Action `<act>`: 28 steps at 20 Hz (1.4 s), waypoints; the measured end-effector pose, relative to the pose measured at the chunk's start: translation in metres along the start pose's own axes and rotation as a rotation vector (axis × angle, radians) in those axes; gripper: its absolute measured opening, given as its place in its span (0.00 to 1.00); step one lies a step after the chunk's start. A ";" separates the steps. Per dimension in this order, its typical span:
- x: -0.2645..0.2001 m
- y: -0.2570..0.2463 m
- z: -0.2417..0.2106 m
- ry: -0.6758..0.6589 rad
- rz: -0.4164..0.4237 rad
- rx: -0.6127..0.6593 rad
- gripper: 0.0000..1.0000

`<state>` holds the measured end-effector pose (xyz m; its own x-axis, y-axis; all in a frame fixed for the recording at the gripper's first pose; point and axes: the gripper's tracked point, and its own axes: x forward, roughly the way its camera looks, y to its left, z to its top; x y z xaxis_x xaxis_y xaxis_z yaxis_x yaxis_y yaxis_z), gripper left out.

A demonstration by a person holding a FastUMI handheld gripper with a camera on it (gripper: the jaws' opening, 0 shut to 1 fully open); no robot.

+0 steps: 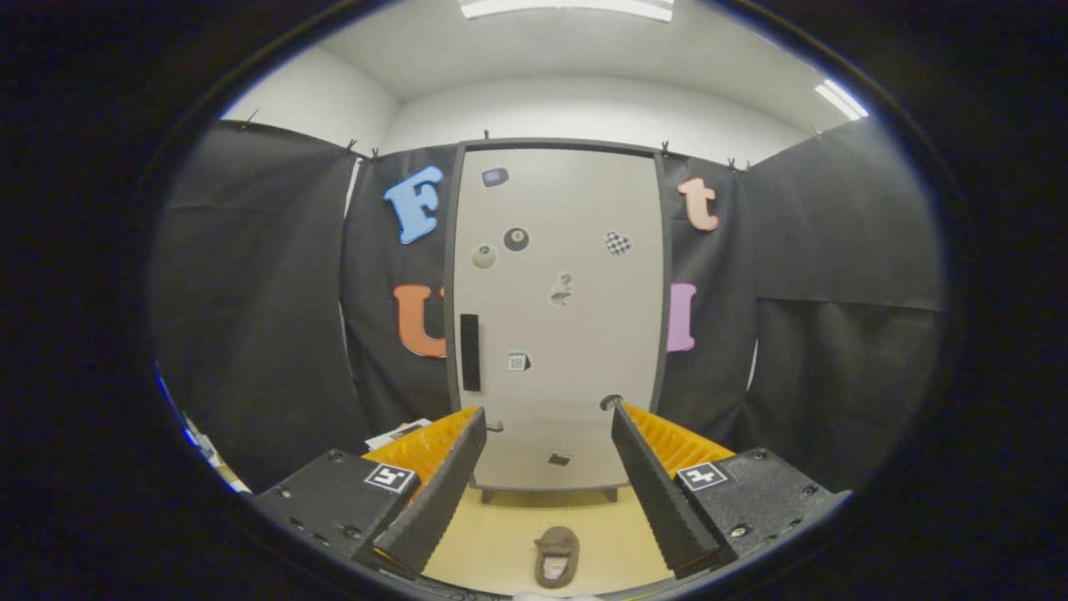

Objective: Open the shoe cabinet door, grab the shoes and put them into the shoe cabinet, then close the shoe cabinet door.

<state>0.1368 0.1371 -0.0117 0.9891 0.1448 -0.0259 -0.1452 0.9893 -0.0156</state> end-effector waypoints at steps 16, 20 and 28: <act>0.236 0.099 -0.029 0.089 0.125 -0.006 0.90; 0.264 0.104 -0.030 0.089 0.143 0.020 0.80; 0.278 0.099 -0.028 0.086 0.107 0.036 0.40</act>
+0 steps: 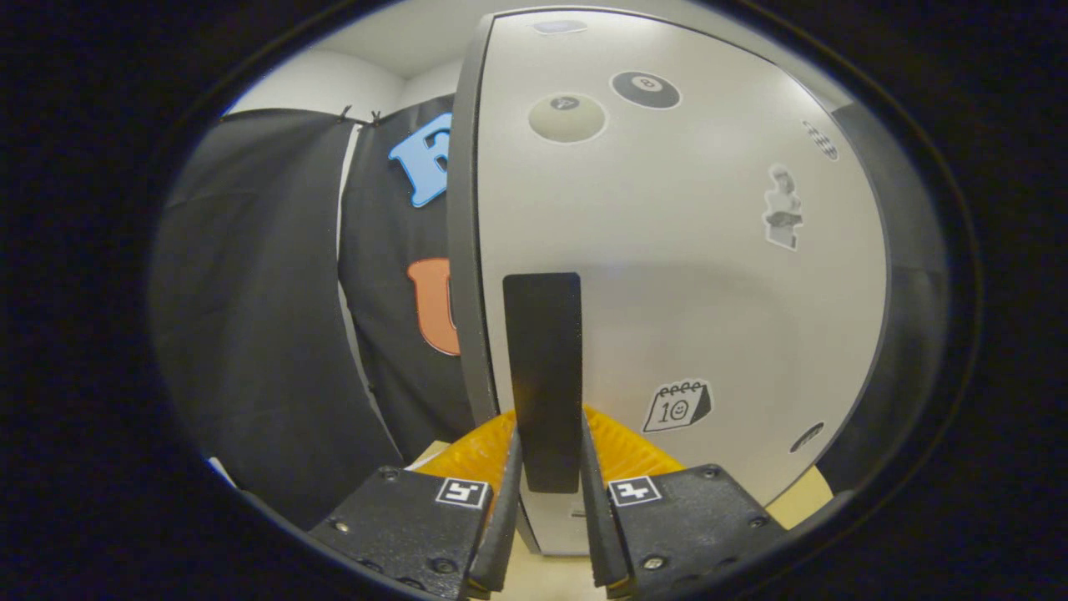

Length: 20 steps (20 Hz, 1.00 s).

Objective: Open the shoe cabinet door, grab the shoes and put them into the shoe cabinet, then close the shoe cabinet door.

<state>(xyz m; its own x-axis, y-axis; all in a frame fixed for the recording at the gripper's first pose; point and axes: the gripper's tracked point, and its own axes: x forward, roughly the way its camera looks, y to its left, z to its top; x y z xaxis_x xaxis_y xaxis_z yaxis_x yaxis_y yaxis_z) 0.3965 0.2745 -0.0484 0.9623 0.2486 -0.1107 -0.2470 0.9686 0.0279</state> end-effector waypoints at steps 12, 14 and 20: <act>-0.032 0.003 -0.004 0.022 0.068 -0.003 0.31; -0.041 0.000 -0.004 0.023 0.078 -0.011 0.30; -0.073 -0.008 -0.008 0.020 0.113 -0.018 0.28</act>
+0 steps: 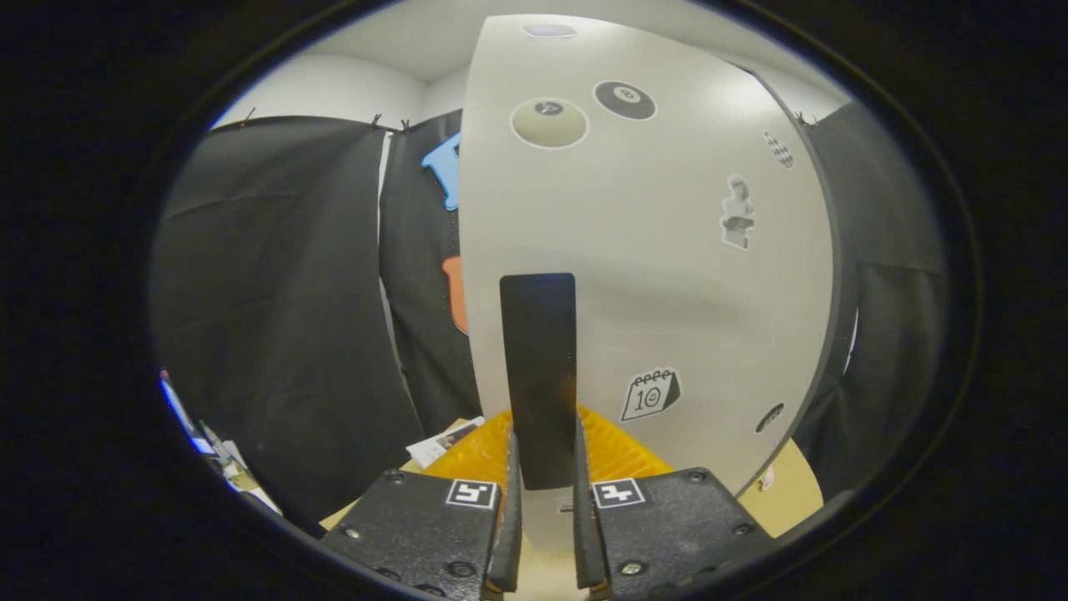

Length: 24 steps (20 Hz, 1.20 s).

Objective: Open the shoe cabinet door, grab the shoes and put them into the shoe cabinet, then close the shoe cabinet door.

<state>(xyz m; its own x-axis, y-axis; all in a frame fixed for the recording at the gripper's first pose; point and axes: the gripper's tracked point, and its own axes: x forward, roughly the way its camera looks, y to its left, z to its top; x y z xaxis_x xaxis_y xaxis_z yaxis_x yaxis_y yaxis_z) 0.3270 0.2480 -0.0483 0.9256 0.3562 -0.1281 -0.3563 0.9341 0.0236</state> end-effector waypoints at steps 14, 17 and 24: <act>-0.053 -0.029 -0.008 -0.015 -0.078 0.025 0.25; -0.061 -0.038 -0.009 -0.020 -0.103 0.014 0.23; -0.076 -0.058 -0.011 -0.014 -0.156 0.031 0.19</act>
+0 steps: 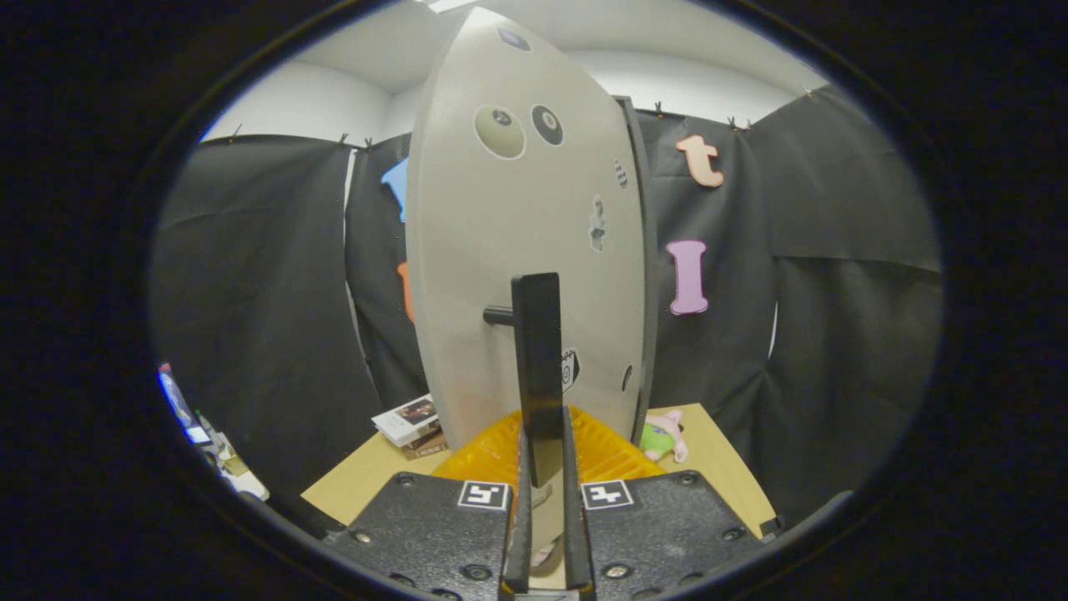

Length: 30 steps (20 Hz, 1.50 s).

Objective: Open the shoe cabinet door, grab the shoes and put them into the shoe cabinet, then close the shoe cabinet door.

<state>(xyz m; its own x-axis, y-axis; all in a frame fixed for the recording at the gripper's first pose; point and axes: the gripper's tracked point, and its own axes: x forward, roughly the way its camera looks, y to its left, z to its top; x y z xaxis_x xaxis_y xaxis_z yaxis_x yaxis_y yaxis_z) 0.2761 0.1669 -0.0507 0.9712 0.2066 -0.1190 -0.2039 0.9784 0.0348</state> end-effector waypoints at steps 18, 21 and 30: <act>-0.015 -0.064 0.003 0.007 -0.123 -0.027 0.04; -0.015 -0.072 0.004 -0.001 -0.152 -0.013 0.04; -0.015 -0.080 0.004 0.000 -0.187 -0.009 0.05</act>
<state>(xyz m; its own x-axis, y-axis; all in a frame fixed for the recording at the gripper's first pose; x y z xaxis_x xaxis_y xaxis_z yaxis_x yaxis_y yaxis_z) 0.2787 0.0853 -0.0478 0.9922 0.0214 -0.1227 -0.0213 0.9998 0.0027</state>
